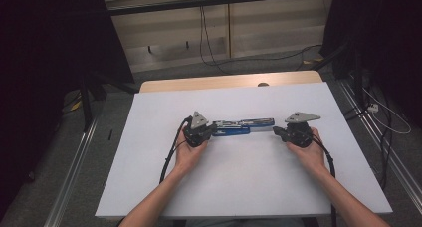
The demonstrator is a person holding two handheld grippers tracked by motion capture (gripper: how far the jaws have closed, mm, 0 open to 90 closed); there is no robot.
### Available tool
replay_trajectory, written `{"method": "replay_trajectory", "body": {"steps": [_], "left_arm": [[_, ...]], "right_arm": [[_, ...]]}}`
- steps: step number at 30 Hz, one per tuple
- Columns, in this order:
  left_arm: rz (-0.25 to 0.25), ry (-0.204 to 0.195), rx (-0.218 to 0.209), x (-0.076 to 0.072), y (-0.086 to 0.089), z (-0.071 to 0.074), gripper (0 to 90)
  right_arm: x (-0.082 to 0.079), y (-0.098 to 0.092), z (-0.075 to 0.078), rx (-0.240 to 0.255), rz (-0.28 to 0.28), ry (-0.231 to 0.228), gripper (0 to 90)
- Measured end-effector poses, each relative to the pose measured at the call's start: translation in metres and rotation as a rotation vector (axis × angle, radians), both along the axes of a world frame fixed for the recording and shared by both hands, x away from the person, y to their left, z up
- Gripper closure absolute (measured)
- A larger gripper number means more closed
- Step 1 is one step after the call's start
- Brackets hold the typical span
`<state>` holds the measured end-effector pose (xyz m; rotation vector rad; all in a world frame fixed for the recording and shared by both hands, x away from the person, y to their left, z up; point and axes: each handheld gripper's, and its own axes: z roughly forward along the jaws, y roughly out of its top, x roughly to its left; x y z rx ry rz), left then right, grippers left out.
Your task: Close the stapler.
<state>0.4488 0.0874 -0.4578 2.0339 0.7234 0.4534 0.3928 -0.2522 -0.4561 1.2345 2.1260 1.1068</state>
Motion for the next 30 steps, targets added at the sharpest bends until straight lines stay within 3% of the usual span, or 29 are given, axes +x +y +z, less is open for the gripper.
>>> {"method": "replay_trajectory", "body": {"steps": [10, 20, 30], "left_arm": [[-0.001, 0.006, 0.027, 0.0, -0.004, -0.002, 90.0], [-0.001, 0.023, 0.02, 0.001, -0.003, -0.001, 90.0], [-0.002, 0.022, 0.028, 0.001, -0.004, -0.001, 90.0]], "right_arm": [[0.003, 0.0, -0.003, 0.001, 0.001, 0.014, 90.0], [0.009, 0.005, -0.004, -0.018, 0.002, 0.021, 90.0], [0.015, 0.006, -0.007, -0.027, -0.002, 0.061, 90.0]]}}
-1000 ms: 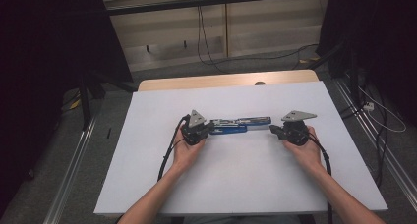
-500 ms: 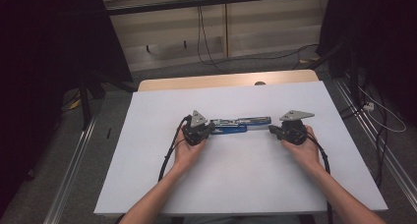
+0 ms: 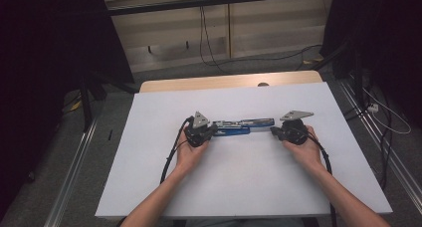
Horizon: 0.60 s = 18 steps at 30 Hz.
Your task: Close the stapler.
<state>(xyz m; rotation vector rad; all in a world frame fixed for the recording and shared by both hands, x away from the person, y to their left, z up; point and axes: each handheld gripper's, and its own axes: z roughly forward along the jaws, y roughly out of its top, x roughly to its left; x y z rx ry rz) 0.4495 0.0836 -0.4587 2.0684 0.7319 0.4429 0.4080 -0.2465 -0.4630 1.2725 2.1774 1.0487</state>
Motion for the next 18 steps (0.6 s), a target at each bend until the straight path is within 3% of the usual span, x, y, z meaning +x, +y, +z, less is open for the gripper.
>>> {"method": "replay_trajectory", "body": {"steps": [8, 18], "left_arm": [[-0.008, -0.011, 0.015, 0.0002, -0.0001, 0.0004, 90.0], [-0.011, 0.001, 0.003, 0.0008, 0.0002, 0.0002, 90.0]], "right_arm": [[0.0035, -0.0005, -0.0002, -0.03, -0.013, 0.009, 90.0], [0.007, -0.0019, -0.0005, -0.024, -0.018, 0.008, 90.0]]}}
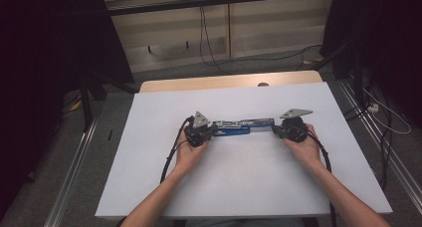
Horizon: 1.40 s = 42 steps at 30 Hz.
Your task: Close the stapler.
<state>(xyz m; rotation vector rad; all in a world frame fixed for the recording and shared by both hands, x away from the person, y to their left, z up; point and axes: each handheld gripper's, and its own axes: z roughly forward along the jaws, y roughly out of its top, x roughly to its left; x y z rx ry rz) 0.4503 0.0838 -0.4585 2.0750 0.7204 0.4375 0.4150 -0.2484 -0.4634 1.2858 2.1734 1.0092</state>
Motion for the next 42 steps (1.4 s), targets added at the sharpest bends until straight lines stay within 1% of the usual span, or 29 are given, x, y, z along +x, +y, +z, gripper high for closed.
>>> {"method": "replay_trajectory", "body": {"steps": [3, 10, 13, 16, 17, 20, 27, 28, 42], "left_arm": [[-0.001, -0.002, 0.002, 0.0, 0.0, 0.0001, 90.0], [0.0, -0.004, 0.005, -0.0002, -0.0004, 0.0002, 90.0], [-0.001, -0.004, 0.004, 0.0, -0.0003, 0.0002, 90.0], [0.0, -0.011, 0.01, -0.0009, -0.001, 0.0002, 90.0], [0.002, -0.022, 0.019, -0.0011, -0.0013, 0.0004, 90.0], [-0.001, -0.013, 0.01, -0.001, -0.0013, 0.0001, 90.0], [-0.003, -0.013, 0.015, -0.0002, -0.0002, 0.0004, 90.0], [-0.002, -0.009, 0.008, -0.0003, -0.0004, 0.0001, 90.0], [-0.002, -0.007, 0.008, -0.0002, -0.0002, 0.0002, 90.0]], "right_arm": [[0.0006, 0.0006, -0.0004, 0.009, 0.002, 0.006, 90.0], [0.0021, 0.002, -0.0004, 0.006, 0.0, 0.01, 90.0], [0.0016, 0.0041, -0.0003, 0.004, 0.009, 0.01, 90.0], [0.0017, 0.005, -0.0002, 0.009, 0.012, 0.002, 90.0], [0.0017, 0.0051, -0.0001, 0.007, 0.011, 0.001, 90.0], [0.0016, 0.005, -0.0002, 0.012, 0.007, 0.001, 90.0], [0.0015, 0.0044, 0.0005, 0.017, 0.002, -0.005, 90.0], [0.0014, 0.0044, 0.0006, 0.017, 0.0, -0.007, 90.0], [0.0005, 0.0051, 0.0028, 0.029, -0.003, -0.033, 90.0]]}}
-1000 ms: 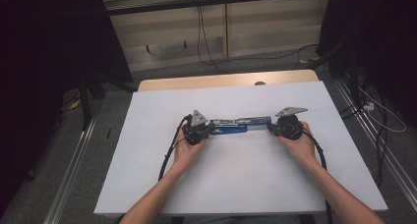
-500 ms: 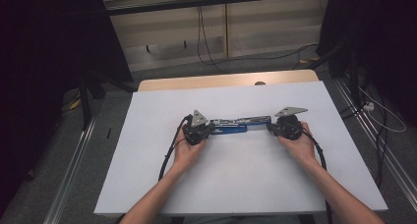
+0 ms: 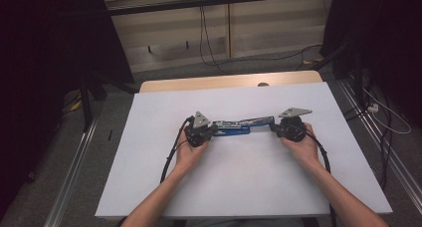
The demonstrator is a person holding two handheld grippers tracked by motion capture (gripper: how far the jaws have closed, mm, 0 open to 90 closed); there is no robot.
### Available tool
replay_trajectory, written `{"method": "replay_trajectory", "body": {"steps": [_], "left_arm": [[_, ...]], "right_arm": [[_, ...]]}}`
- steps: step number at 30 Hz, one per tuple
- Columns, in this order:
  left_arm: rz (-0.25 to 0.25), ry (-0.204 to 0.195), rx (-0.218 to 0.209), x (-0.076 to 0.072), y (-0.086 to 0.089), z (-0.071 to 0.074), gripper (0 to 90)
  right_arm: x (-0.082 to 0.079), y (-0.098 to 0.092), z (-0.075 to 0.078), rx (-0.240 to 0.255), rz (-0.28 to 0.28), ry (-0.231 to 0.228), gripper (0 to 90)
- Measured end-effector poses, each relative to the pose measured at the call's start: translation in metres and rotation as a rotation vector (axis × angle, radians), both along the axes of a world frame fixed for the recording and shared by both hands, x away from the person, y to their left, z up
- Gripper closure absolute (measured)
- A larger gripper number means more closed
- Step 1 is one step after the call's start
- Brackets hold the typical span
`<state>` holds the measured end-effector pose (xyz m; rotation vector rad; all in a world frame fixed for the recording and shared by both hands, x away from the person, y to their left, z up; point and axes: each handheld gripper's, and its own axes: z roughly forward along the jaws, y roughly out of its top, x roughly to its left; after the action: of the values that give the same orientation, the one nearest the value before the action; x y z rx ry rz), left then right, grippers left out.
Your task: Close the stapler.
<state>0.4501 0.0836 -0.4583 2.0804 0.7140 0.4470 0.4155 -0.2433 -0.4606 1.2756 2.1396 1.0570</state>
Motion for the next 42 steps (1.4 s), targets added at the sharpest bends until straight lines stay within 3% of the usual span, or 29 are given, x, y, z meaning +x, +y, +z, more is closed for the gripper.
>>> {"method": "replay_trajectory", "body": {"steps": [13, 24, 30, 35, 42], "left_arm": [[0.0, 0.0, -0.001, -0.0001, 0.0, -0.0001, 90.0], [-0.002, -0.001, -0.002, 0.0, 0.0002, -0.0002, 90.0], [0.002, 0.003, -0.008, 0.0, 0.0005, -0.0006, 90.0], [0.004, 0.004, 0.004, -0.0004, 0.0015, 0.0008, 89.3], [0.001, 0.011, 0.01, -0.0017, 0.0011, 0.0024, 85.1]], "right_arm": [[-0.0008, 0.0009, 0.0013, 0.015, 0.005, -0.022, 90.0], [-0.0021, 0.0025, 0.0046, 0.043, 0.005, -0.069, 90.0], [-0.0023, 0.003, 0.0034, 0.053, 0.009, -0.062, 89.7], [-0.0032, 0.0026, 0.0038, 0.06, 0.009, -0.058, 86.4], [-0.0042, 0.0004, 0.0039, 0.082, -0.006, -0.043, 74.7]]}}
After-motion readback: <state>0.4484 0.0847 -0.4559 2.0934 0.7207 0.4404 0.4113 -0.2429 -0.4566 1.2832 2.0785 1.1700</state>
